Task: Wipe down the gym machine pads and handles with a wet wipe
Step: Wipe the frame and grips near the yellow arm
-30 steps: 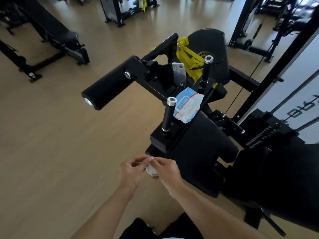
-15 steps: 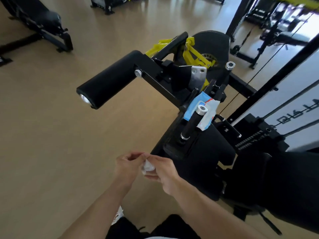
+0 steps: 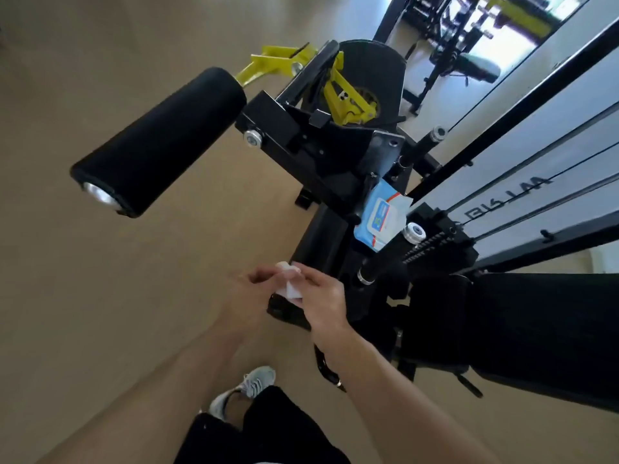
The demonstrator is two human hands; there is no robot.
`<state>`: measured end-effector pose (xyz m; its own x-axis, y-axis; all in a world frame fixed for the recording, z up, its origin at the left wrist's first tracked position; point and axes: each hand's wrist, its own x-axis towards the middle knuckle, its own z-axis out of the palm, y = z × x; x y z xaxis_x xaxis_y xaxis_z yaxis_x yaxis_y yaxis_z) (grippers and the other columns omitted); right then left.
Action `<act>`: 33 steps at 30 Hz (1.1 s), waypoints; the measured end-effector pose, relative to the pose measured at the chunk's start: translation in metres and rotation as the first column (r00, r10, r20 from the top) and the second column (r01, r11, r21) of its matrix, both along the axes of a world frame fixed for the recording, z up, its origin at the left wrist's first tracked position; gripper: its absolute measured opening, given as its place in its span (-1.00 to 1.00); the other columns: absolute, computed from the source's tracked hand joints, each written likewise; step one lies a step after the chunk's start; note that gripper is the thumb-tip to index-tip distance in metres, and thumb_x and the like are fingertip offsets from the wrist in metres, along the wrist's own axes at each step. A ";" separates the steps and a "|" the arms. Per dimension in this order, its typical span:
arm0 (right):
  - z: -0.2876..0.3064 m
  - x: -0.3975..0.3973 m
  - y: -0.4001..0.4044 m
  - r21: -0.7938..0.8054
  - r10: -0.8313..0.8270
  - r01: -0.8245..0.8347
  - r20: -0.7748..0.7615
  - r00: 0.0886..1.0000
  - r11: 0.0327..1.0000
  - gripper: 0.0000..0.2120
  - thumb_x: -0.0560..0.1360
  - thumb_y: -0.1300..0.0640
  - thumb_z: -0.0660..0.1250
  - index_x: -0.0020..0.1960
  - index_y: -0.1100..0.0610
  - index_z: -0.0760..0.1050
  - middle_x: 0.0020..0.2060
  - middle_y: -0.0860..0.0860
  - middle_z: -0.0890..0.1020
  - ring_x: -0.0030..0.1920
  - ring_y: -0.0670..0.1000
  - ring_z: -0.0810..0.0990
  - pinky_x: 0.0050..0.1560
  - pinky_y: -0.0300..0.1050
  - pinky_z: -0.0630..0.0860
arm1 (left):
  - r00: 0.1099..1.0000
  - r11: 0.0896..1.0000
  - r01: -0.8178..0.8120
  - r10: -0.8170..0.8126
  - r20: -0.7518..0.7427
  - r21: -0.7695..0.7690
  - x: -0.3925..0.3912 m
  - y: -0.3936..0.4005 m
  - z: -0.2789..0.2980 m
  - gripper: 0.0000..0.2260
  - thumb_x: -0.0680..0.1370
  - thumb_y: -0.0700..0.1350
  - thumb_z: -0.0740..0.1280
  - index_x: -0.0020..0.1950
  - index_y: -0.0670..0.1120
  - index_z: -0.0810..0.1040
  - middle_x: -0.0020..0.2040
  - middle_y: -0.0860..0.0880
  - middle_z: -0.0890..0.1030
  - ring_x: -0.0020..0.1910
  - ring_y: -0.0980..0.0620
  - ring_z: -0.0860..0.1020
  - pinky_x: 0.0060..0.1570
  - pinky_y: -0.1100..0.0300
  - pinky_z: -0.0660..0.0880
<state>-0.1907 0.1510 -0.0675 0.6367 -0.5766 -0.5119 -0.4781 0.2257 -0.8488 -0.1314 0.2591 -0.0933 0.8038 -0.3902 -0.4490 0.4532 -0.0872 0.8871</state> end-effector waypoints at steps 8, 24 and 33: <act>-0.010 0.040 -0.065 -0.457 0.339 -0.881 -0.854 0.395 -0.124 -0.70 0.68 0.22 0.16 0.33 0.14 0.54 0.21 0.10 0.63 0.21 0.12 0.62 0.19 -0.01 0.56 | 0.995 0.999 -0.002 0.007 -0.103 0.043 0.027 -0.035 -0.048 -0.87 0.61 -0.15 0.39 -0.07 -0.15 0.70 -0.13 -0.14 0.70 -0.14 -0.08 0.65 0.03 -0.06 0.51; -0.031 0.075 -0.061 0.274 -0.160 -0.909 -0.959 -0.234 -0.315 -0.34 0.73 -0.16 -0.10 0.64 0.28 -0.04 0.62 0.29 0.05 0.63 0.33 -0.08 0.61 0.23 -0.17 | 0.933 0.933 0.354 -0.347 -0.099 0.067 0.080 -0.067 -0.076 -0.86 0.66 0.01 0.32 0.17 0.11 0.62 0.06 0.05 0.69 0.11 0.02 0.64 0.22 0.06 0.53; -0.043 0.086 -0.069 0.257 -0.277 -0.957 -0.937 -0.213 -0.132 -0.16 0.69 -0.28 -0.12 0.61 0.40 -0.18 0.61 0.36 -0.12 0.61 0.34 -0.28 0.60 0.22 -0.21 | 0.766 0.763 0.640 -0.642 -0.002 0.088 0.092 -0.065 -0.083 -0.71 0.68 -0.18 0.26 0.40 -0.03 0.52 0.27 0.10 0.58 0.33 0.09 0.52 0.41 0.08 0.41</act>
<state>-0.1044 0.0815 -0.1103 0.5159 -0.5877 -0.6233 0.0513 -0.7051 0.7073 -0.0390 0.1941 -0.1767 0.3909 -0.7834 -0.4832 0.2430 -0.4185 0.8751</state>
